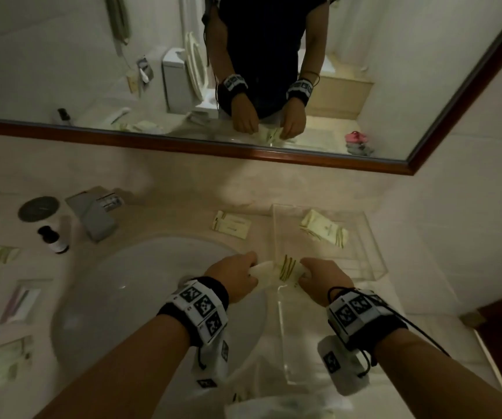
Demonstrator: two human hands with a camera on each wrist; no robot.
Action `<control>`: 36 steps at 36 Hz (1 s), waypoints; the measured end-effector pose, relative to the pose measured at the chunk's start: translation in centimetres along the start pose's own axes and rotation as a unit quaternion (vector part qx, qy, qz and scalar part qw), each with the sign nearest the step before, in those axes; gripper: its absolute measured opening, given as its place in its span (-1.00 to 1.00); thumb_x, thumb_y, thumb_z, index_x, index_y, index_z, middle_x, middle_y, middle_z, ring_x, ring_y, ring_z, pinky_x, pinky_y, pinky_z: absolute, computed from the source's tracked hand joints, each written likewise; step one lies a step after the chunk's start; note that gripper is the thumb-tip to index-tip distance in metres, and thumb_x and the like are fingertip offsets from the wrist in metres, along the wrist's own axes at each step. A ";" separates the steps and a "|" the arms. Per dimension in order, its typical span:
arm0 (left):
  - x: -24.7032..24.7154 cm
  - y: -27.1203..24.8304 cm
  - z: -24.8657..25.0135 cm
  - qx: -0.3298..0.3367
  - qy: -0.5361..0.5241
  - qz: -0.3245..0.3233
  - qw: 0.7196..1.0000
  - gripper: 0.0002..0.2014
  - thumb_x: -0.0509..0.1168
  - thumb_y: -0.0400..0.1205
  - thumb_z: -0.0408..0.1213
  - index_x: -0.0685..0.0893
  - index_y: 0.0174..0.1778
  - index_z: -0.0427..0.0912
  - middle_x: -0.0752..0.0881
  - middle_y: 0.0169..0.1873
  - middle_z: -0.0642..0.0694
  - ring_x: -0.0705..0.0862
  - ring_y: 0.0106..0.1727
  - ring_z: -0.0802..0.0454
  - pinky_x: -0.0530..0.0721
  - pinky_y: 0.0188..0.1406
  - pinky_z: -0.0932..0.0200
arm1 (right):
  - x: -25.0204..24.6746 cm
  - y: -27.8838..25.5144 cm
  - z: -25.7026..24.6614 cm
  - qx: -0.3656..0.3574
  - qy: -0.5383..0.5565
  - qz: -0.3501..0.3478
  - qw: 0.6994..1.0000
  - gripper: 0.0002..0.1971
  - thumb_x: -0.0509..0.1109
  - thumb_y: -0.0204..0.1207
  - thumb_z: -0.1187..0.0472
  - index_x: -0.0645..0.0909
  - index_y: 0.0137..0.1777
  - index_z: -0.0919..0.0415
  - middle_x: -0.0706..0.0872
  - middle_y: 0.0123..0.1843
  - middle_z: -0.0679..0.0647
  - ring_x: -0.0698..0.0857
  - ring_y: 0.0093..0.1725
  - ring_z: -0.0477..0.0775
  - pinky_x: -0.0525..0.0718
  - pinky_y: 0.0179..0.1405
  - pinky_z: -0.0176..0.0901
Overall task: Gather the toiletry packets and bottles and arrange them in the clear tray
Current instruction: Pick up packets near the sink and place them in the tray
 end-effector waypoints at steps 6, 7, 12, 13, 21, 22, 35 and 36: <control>2.5 1.4 4.5 0.038 -0.003 0.014 0.999 -0.92 0.20 0.56 -0.27 0.46 -0.06 -0.06 0.57 -0.17 -0.04 0.55 -0.15 -0.06 0.51 -0.18 0.10 | -0.9 -0.6 5.7 0.035 0.000 0.006 0.999 -0.63 0.22 0.56 0.13 0.50 0.36 0.06 0.63 0.31 0.12 0.61 0.26 0.15 0.60 0.17 -0.05; 3.1 1.6 5.0 0.043 -0.004 0.015 0.999 -0.93 0.21 0.56 -0.27 0.44 -0.09 -0.05 0.56 -0.19 -0.03 0.56 -0.15 -0.07 0.51 -0.18 0.09 | -0.9 -0.6 6.5 0.038 -0.001 0.008 0.999 -0.65 0.22 0.55 0.13 0.53 0.33 0.05 0.64 0.28 0.12 0.62 0.23 0.14 0.62 0.14 -0.05; 5.2 2.8 7.4 0.064 0.002 0.037 0.997 -0.90 0.21 0.52 -0.33 0.42 -0.17 -0.05 0.55 -0.19 -0.04 0.57 -0.11 -0.10 0.51 -0.20 0.07 | -0.7 -0.2 10.0 0.047 -0.003 0.011 0.999 -0.79 0.21 0.50 0.19 0.63 0.06 0.10 0.72 0.09 0.10 0.67 0.05 0.12 0.63 -0.05 -0.11; 5.6 3.0 7.7 0.067 0.003 0.039 0.997 -0.89 0.20 0.51 -0.35 0.42 -0.17 -0.05 0.55 -0.18 -0.04 0.57 -0.09 -0.10 0.53 -0.17 0.06 | -0.6 -0.1 10.6 0.048 -0.005 0.011 0.999 -0.79 0.20 0.51 0.20 0.64 0.04 0.11 0.71 0.09 0.11 0.66 0.05 0.12 0.61 -0.07 -0.13; 8.5 4.0 8.7 0.087 0.018 0.046 0.995 -0.73 0.16 0.46 -0.52 0.37 -0.18 -0.01 0.57 -0.03 -0.08 0.47 -0.01 -0.05 0.54 -0.04 0.04 | 0.5 0.1 13.7 0.042 -0.051 0.018 0.998 -0.70 0.15 0.60 0.15 0.63 0.22 0.08 0.66 0.15 0.10 0.65 0.11 0.12 0.64 0.07 -0.07; 8.8 4.1 8.7 0.088 0.019 0.049 0.995 -0.72 0.15 0.45 -0.54 0.37 -0.18 -0.02 0.56 -0.04 -0.08 0.48 -0.01 -0.06 0.55 -0.03 0.02 | 0.6 0.1 13.9 0.040 -0.056 0.019 0.997 -0.70 0.14 0.61 0.15 0.63 0.22 0.08 0.65 0.16 0.09 0.65 0.12 0.12 0.64 0.08 -0.06; 11.2 5.5 9.3 0.139 0.041 0.065 0.987 -0.67 0.13 0.39 -0.59 0.36 -0.24 0.01 0.47 -0.17 0.00 0.33 -0.13 0.04 0.38 -0.15 0.15 | 1.7 0.5 15.0 0.006 -0.136 0.089 0.987 -0.71 0.24 0.54 0.20 0.66 0.18 -0.05 0.58 0.18 0.06 0.54 0.18 0.15 0.49 0.15 0.04; 11.3 5.6 9.4 0.145 0.046 0.065 0.986 -0.66 0.13 0.38 -0.60 0.36 -0.25 0.01 0.51 -0.14 -0.03 0.33 -0.14 0.04 0.37 -0.16 0.15 | 1.7 0.5 14.8 0.001 -0.141 0.108 0.984 -0.75 0.34 0.46 0.22 0.71 0.09 -0.03 0.61 0.10 0.09 0.58 0.12 0.19 0.52 0.09 0.09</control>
Point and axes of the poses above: each hand's wrist, its own y-axis towards the middle knuckle, its own x-axis out of the palm, z = x × y, the point moved 5 cm from there along y, towards the middle knuckle
